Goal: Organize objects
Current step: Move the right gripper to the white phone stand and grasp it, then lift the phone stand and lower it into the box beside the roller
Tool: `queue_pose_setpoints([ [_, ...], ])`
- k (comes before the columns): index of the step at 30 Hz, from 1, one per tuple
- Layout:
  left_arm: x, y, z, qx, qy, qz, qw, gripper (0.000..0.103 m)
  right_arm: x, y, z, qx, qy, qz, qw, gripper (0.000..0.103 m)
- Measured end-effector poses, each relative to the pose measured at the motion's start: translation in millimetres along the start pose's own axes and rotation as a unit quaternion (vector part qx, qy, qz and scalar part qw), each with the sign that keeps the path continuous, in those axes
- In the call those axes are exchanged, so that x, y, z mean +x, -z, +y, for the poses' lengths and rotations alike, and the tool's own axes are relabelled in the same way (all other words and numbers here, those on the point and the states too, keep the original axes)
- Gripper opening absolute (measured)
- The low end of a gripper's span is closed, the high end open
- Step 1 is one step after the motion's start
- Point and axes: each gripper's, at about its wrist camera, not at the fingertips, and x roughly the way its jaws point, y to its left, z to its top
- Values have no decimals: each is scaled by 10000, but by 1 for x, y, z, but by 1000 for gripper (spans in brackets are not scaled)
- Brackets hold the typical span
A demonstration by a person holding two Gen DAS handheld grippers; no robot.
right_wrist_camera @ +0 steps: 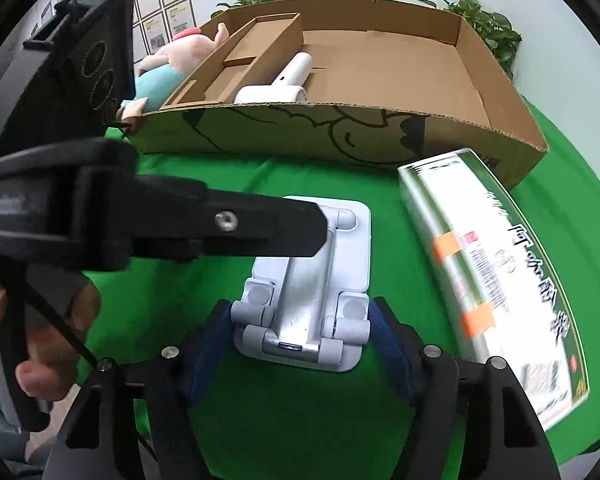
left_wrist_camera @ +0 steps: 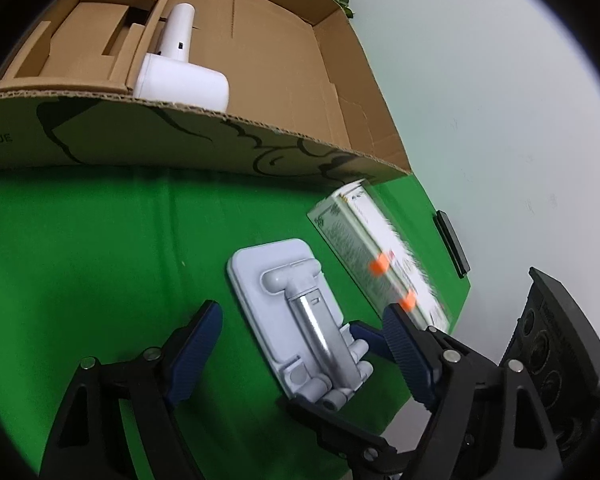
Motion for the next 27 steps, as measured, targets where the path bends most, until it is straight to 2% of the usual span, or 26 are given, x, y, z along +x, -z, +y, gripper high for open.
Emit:
queue_pose_setpoints([
  [3, 1, 5, 1, -96, 121, 84, 9998, 69, -3, 3, -2, 312, -311, 26, 9990, 66],
  [6, -1, 10, 3, -153, 35, 62, 9999, 57, -5, 3, -6, 617, -656, 50, 9959, 66],
  [8, -3, 12, 6, -211, -98, 75, 9997, 41, -5, 8, -5, 769, -840, 46, 9935, 66],
  [14, -16, 20, 7, -218, -136, -38, 9997, 37, -5, 12, 6, 809, -980, 14, 9919, 65],
  [18, -33, 12, -2, -26, -155, -244, 9996, 35, -14, 9, 15, 715, -901, -201, 9932, 65],
  [23, -60, -11, -30, 363, -190, -638, 9971, 30, -36, -12, 21, 606, -865, -691, 9920, 63],
  [27, -94, -36, -61, 744, -273, -1008, 9917, 30, -64, -41, 26, 495, -839, -1194, 9880, 62],
])
